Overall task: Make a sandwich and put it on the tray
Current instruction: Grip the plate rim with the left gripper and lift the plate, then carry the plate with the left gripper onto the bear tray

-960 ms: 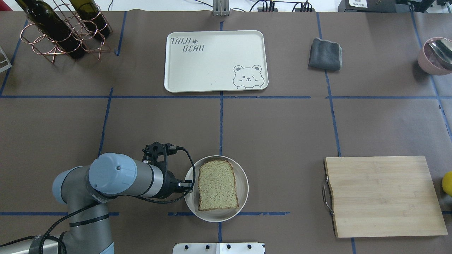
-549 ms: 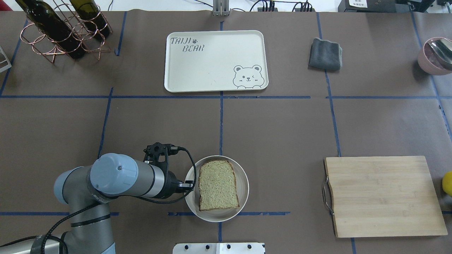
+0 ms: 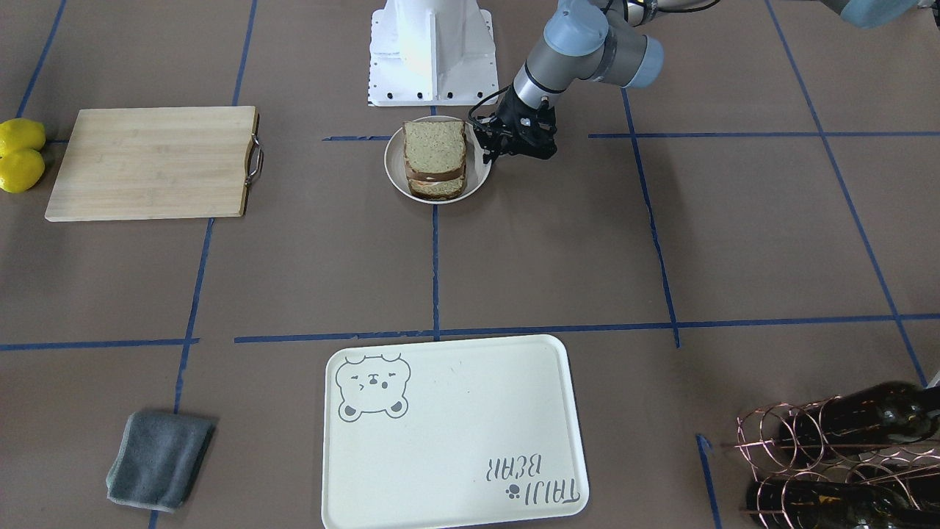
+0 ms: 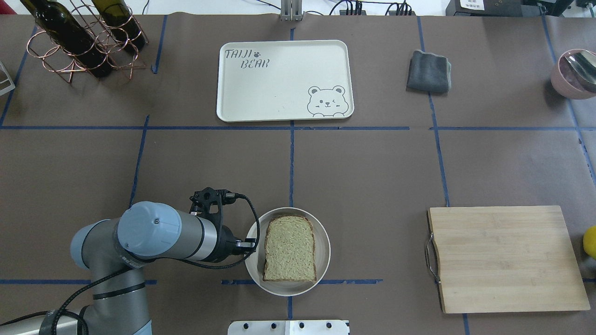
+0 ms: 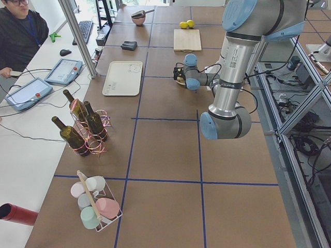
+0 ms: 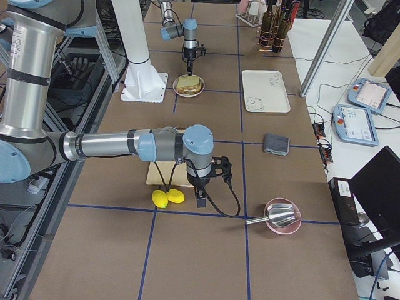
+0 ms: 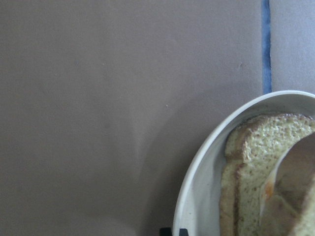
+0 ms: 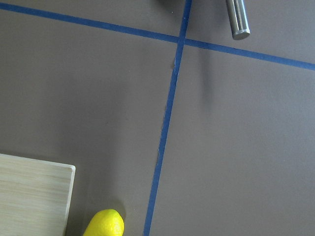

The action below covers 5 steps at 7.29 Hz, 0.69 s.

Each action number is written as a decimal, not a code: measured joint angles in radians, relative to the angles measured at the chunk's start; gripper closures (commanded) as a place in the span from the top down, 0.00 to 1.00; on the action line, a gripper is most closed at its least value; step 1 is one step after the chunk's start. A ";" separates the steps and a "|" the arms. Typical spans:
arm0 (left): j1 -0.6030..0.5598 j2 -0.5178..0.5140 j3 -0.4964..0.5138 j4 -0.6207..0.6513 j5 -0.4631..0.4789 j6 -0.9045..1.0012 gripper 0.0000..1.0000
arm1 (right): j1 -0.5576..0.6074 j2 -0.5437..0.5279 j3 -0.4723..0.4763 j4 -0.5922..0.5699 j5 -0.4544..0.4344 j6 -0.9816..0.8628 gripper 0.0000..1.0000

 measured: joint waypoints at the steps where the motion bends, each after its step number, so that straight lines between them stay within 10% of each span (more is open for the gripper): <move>1: -0.004 0.001 -0.003 -0.017 -0.002 0.001 0.00 | 0.000 0.000 -0.001 0.000 -0.001 0.001 1.00; 5: -0.162 -0.015 -0.001 -0.054 -0.194 0.000 0.00 | 0.000 0.000 -0.003 0.000 -0.002 0.000 1.00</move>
